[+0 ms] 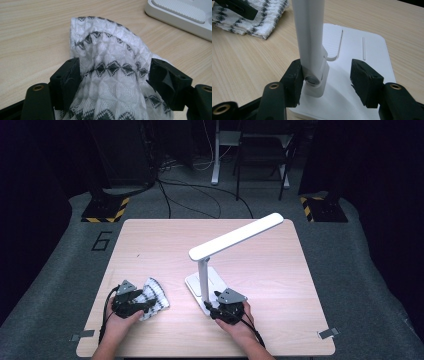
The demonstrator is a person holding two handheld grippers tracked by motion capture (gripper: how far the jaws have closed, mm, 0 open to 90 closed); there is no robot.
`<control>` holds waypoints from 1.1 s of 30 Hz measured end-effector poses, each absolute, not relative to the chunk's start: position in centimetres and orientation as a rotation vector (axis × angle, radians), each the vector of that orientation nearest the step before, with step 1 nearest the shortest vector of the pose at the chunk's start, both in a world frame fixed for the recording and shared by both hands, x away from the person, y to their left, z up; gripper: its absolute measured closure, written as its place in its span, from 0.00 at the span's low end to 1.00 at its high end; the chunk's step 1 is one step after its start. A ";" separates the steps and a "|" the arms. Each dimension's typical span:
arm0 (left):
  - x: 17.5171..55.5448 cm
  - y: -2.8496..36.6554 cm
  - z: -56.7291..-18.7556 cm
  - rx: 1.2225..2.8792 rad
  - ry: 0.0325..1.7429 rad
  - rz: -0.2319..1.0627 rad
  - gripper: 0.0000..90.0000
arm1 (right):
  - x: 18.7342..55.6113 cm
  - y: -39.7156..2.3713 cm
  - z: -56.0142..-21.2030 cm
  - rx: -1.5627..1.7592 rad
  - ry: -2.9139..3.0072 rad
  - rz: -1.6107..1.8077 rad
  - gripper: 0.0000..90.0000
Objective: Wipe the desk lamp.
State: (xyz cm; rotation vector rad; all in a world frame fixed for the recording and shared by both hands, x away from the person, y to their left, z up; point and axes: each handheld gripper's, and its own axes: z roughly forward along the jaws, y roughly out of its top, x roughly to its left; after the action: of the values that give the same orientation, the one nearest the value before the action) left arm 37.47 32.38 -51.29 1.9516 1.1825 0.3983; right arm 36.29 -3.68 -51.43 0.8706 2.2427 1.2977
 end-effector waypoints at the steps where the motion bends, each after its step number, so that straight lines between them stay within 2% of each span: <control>1: 37.4 32.3 -51.3 1.932 1.183 0.407 0.27 | 36.3 -3.7 -51.4 0.870 2.243 1.297 0.49; 12: 36.6 32.5 -49.2 1.889 1.139 0.441 0.25 | 36.2 -3.5 -51.4 0.859 2.280 1.280 0.54; 18: 36.4 32.2 -48.8 1.919 1.123 0.465 0.35 | 35.7 -2.6 -51.6 0.812 2.332 1.296 0.55; 24: 35.9 31.6 -47.9 1.895 1.083 0.479 0.38 | 35.5 -2.3 -51.5 0.799 2.334 1.302 0.54; 33: 35.5 29.6 -47.2 1.979 0.989 0.458 0.40 | 35.4 -2.4 -51.3 0.801 2.351 1.353 0.58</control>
State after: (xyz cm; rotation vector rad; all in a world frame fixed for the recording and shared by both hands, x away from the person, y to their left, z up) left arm 35.51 29.64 -47.23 1.9786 0.9892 0.4582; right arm 35.36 -2.42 -51.32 0.8008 2.3512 1.3534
